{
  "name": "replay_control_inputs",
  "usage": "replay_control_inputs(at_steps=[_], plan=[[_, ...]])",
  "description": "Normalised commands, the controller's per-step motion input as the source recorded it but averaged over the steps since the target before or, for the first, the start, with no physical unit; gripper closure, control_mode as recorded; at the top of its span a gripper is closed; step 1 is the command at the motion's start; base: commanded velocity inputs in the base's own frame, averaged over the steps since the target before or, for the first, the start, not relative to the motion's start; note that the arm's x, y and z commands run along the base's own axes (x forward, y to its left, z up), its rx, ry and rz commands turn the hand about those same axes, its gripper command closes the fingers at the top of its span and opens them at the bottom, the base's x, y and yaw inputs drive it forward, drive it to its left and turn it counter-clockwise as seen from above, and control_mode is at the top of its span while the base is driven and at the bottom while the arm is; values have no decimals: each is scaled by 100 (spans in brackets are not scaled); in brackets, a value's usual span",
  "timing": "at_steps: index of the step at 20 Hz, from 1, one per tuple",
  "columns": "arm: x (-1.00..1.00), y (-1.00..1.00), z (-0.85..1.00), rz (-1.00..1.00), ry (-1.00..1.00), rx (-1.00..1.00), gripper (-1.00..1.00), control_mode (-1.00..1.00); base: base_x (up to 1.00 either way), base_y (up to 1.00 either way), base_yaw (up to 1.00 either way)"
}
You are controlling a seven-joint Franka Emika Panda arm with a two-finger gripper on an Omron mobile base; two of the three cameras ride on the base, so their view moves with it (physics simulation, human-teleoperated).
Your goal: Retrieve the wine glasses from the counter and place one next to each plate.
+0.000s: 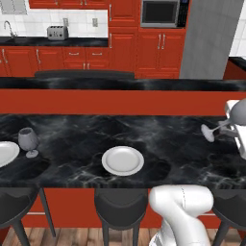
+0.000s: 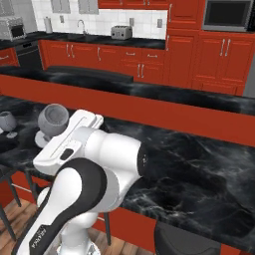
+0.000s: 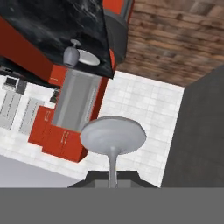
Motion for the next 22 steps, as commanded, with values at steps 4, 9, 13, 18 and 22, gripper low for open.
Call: replay_control_inputs(at_steps=[4,9,13,18,22], plan=[[38,-19,-38,7,0,0,100,-100,0,0,0],[30,-11,-36,5,0,-3,100,-100,0,0,0],[23,-1,-37,2,0,-8,100,-100,0,0,0],[20,0,-22,0,-2,-13,100,-100,0,0,0],[11,0,-15,0,-2,-15,100,-100,0,0,0]])
